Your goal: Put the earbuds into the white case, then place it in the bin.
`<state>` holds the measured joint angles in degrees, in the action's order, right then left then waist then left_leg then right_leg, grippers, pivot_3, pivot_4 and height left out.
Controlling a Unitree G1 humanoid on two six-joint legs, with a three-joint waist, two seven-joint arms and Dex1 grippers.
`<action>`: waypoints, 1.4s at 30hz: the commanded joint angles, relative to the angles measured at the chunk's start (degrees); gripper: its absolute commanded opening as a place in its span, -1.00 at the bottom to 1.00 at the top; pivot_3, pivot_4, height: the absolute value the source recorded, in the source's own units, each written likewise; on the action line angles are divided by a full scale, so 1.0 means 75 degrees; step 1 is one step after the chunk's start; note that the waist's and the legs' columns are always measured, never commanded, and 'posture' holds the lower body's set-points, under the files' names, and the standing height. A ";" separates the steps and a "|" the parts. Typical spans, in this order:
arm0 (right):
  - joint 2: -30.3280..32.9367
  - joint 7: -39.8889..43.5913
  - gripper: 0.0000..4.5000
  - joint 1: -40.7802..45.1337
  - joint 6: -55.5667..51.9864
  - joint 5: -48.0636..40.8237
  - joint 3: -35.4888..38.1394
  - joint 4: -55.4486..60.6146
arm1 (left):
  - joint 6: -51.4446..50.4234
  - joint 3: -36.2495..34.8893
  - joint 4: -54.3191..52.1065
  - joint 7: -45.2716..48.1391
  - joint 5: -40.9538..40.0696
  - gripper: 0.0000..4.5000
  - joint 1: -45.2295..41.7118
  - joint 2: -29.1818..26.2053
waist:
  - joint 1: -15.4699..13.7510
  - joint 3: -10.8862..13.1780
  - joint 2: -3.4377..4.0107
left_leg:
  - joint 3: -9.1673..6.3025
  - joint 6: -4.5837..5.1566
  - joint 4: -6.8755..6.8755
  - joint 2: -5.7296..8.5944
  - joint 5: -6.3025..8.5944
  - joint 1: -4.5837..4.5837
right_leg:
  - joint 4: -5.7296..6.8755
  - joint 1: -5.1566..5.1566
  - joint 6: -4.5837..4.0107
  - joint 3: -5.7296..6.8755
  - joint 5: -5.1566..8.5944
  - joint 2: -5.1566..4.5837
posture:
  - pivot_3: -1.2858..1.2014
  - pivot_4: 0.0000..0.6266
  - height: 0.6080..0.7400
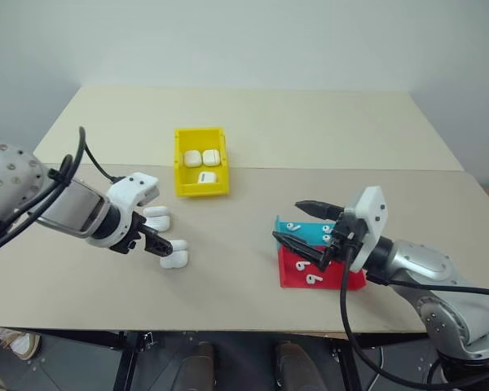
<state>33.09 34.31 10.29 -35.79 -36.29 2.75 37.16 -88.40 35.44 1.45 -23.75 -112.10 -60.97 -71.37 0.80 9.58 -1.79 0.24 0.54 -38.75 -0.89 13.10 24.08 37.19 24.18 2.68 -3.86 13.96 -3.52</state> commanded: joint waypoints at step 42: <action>-0.0279 0.0025 1.00 0.0199 0.0346 0.0337 -0.0284 0.0177 | -0.0291 0.0834 -0.0837 0.0109 0.1109 -0.99 0.0118 0.0876 | -0.0017 -0.0001 -0.0002 | 0.0036 -0.0005 -0.0002 -0.0003 -0.0003 0.0003 | -0.0008 -0.0004 0.0000 0.0005 0.0001 0.0003 | 0.03 -0.52 1.00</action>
<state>30.92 34.38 10.93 -34.56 -33.37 -0.41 37.00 -91.14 43.49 -5.09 -22.10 -105.38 -60.57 -65.29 0.67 9.58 -1.80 0.49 0.51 -38.77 -0.90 13.07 24.09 37.14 24.14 2.68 -3.83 13.97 -3.49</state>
